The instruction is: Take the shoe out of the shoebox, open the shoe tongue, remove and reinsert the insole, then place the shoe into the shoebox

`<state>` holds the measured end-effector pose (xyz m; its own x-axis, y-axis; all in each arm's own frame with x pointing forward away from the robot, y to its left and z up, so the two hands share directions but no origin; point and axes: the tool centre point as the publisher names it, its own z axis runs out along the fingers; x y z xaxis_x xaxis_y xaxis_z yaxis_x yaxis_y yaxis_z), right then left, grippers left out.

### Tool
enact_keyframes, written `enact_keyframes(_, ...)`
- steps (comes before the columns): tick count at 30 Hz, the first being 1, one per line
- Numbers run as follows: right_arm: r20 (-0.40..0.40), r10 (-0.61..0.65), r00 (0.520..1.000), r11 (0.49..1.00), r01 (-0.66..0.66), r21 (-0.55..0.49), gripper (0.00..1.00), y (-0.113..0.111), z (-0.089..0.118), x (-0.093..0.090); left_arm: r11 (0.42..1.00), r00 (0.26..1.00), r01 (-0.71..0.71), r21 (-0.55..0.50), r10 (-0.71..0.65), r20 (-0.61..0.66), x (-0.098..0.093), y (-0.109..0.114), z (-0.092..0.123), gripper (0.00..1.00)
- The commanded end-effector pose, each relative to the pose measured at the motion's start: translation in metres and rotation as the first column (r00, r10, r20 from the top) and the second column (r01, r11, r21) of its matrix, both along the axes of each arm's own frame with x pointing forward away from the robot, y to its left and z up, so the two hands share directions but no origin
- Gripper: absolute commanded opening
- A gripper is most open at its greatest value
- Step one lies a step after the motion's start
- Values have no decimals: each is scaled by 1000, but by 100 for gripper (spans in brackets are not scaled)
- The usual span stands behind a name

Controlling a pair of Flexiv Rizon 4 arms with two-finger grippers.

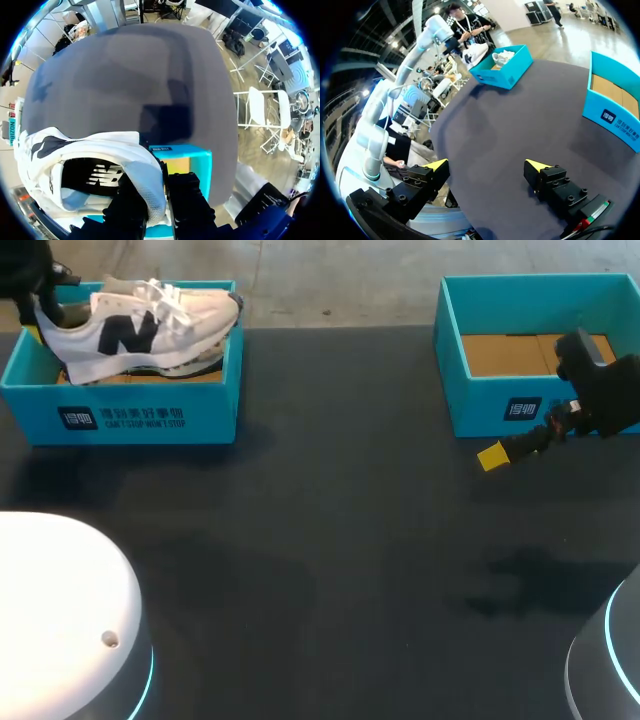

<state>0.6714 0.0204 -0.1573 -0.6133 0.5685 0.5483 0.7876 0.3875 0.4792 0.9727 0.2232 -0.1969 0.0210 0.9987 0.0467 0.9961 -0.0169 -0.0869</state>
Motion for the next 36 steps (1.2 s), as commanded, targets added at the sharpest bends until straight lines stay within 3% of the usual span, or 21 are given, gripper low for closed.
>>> enact_keyframes(1, -2, -1, 1000, 1000, 1, -3, 100, 1, 0, 1, 1000, 999, -6, 22, 5, 49, -19, -15, 5, 0)
enact_keyframes(36, -2, -1, 1000, 1000, 1, -3, 100, 1, 0, 1, 995, 999, -49, 91, 49, 6, -126, -139, 21, 0)
